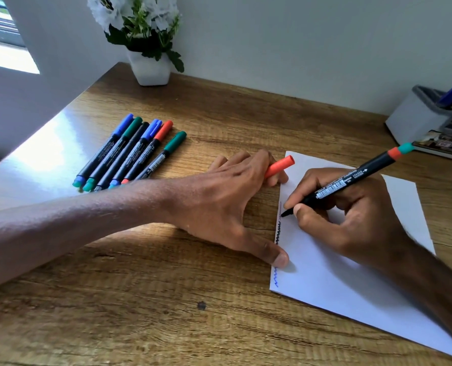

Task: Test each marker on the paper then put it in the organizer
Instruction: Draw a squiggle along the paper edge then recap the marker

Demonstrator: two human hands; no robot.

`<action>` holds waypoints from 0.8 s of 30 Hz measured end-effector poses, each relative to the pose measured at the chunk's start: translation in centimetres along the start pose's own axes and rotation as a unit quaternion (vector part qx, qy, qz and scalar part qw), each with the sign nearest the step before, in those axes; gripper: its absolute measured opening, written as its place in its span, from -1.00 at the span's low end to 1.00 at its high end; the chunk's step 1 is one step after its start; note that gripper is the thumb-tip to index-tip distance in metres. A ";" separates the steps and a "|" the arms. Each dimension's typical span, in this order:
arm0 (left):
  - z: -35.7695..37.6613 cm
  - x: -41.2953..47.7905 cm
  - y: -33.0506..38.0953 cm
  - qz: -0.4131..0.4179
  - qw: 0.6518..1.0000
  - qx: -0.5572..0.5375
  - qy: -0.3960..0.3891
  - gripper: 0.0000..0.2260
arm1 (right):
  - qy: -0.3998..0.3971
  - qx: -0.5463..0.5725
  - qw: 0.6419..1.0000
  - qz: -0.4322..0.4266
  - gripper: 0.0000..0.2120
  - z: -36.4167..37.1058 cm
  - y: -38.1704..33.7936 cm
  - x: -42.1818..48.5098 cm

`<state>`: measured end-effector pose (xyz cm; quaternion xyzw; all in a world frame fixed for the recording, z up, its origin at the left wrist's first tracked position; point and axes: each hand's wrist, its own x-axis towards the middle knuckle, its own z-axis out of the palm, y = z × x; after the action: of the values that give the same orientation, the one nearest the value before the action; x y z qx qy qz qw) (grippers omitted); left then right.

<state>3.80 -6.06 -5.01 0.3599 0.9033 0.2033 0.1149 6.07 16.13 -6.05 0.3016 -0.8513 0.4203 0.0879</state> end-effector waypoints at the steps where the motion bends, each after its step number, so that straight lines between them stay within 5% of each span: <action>1: 0.0 0.0 0.0 0.000 1.000 -0.001 0.000 -0.16 | -0.006 0.002 1.000 -0.002 -0.90 0.0 0.0 0.0; 13: 0.0 0.1 0.1 0.007 1.000 -0.004 0.010 -0.17 | 0.066 -0.004 0.997 0.051 -0.89 0.1 0.2 0.2; 17: -0.2 0.1 0.1 -0.003 1.000 -0.031 0.005 -0.30 | 0.146 0.106 0.981 0.064 -0.91 -0.5 0.5 0.4; 20: 0.0 -0.1 0.0 -0.013 0.992 -0.115 0.054 -0.55 | 0.194 0.169 0.965 0.047 -0.87 -1.1 0.9 0.6; 24: 0.1 0.0 -0.7 0.007 0.977 -0.148 0.155 -0.63 | 0.200 0.201 0.957 0.054 -0.82 -1.8 0.9 0.8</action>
<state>3.46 -6.48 -5.44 0.3092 0.8673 0.3893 0.0243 4.72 17.59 -5.23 0.1768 -0.7291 0.6388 0.1707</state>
